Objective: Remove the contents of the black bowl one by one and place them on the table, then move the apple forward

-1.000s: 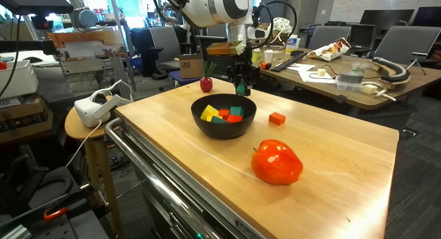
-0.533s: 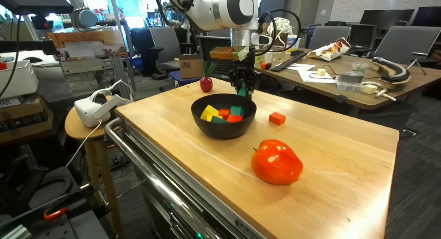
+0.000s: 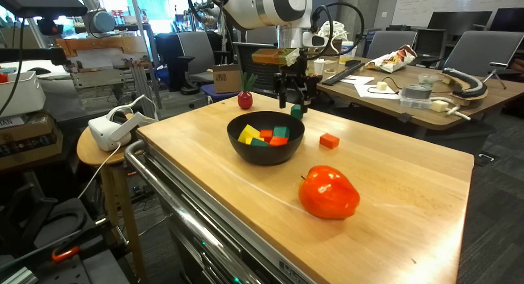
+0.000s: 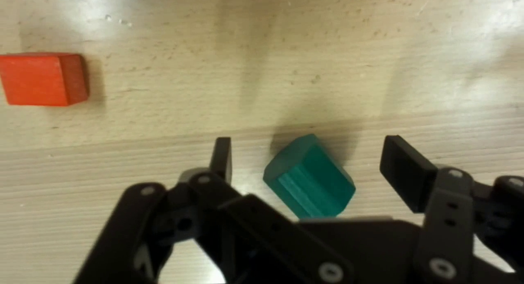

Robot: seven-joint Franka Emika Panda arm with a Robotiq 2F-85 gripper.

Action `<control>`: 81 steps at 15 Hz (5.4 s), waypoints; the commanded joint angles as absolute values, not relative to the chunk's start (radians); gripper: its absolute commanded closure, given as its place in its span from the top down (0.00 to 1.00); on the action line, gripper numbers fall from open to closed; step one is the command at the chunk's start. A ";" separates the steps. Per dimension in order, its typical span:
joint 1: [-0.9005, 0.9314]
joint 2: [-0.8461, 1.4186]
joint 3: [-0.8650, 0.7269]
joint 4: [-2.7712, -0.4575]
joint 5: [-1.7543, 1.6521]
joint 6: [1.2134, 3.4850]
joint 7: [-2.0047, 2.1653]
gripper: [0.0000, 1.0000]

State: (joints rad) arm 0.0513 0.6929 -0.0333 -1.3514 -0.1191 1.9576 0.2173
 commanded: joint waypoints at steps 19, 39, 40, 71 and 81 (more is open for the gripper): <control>0.047 0.194 -0.060 -1.708 -0.178 1.871 0.404 1.00; -0.019 -0.053 -0.051 -2.060 -0.305 2.134 0.100 1.00; -0.021 -0.053 -0.054 -2.073 -0.300 2.135 0.066 1.00; -0.056 0.176 -0.043 -2.215 -0.127 2.394 -0.187 1.00; -0.058 0.234 -0.044 -2.177 -0.109 2.369 -0.147 0.58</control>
State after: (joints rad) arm -0.0557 0.2013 -0.0443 -2.2054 -0.1270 2.3792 -0.1649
